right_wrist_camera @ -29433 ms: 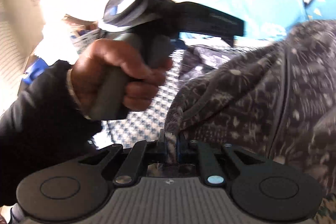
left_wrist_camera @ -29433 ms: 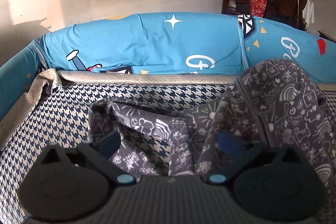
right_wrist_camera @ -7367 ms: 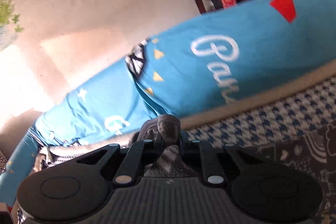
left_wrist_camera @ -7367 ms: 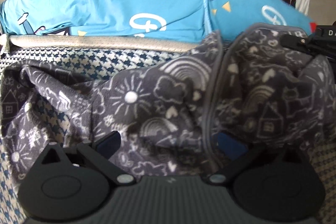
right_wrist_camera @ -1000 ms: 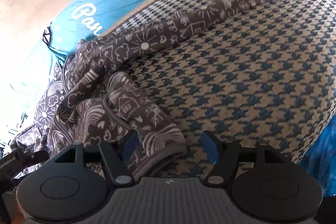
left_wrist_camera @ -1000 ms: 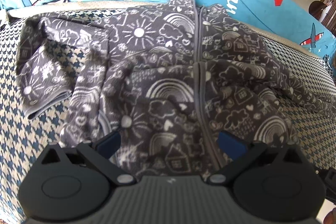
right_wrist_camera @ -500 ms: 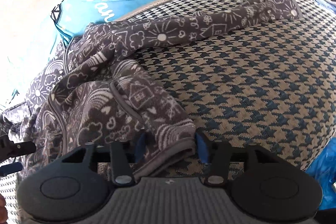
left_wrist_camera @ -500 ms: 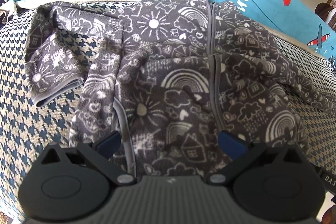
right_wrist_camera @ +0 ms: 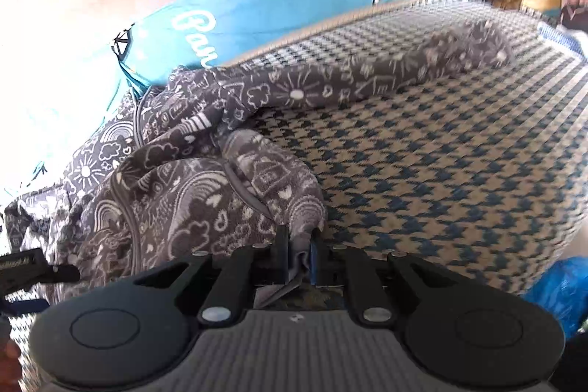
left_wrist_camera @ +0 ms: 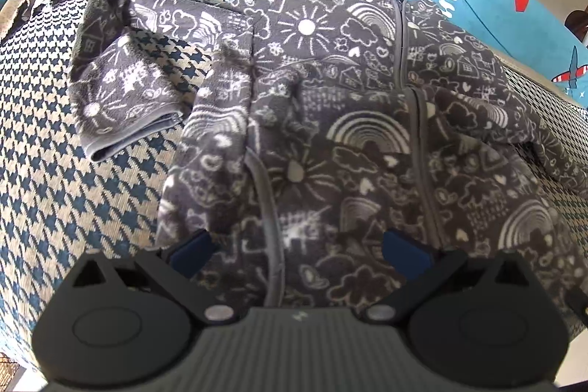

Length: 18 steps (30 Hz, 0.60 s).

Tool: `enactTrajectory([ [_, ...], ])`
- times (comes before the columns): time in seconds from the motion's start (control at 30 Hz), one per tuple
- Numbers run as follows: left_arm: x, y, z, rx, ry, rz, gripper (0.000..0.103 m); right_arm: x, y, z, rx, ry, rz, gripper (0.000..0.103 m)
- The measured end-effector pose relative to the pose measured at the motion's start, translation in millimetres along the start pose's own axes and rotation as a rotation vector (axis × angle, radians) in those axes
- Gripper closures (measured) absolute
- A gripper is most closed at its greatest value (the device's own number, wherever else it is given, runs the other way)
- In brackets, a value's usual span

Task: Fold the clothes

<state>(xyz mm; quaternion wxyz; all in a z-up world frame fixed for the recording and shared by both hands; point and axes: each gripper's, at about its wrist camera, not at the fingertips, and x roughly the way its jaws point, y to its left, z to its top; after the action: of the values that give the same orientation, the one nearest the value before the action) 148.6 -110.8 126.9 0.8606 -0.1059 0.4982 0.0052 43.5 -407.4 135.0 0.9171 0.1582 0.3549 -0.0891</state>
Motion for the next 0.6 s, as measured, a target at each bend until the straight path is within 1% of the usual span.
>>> enactTrajectory([
  [0.07, -2, 2, -2, 0.003, -0.002, 0.002, 0.000, -14, 0, -4, -0.010, -0.007, -0.004, 0.095],
  [0.2, -7, 6, -6, 0.004, -0.010, 0.008, 0.000, -35, 0, -12, -0.034, -0.015, -0.013, 0.095],
  [0.27, -9, 8, -7, 0.001, -0.013, 0.013, 0.000, -40, -1, -16, -0.059, -0.010, -0.036, 0.095],
  [0.4, -12, 12, -12, -0.005, -0.016, 0.030, 0.000, -28, 0, -24, -0.081, 0.068, -0.076, 0.095],
  [0.53, -15, 17, -18, -0.004, -0.019, 0.049, 0.000, -30, -5, -26, -0.074, 0.034, -0.069, 0.093],
  [0.6, -15, 21, -20, -0.012, -0.020, 0.051, 0.000, -34, -7, -23, -0.055, 0.013, -0.049, 0.091],
])
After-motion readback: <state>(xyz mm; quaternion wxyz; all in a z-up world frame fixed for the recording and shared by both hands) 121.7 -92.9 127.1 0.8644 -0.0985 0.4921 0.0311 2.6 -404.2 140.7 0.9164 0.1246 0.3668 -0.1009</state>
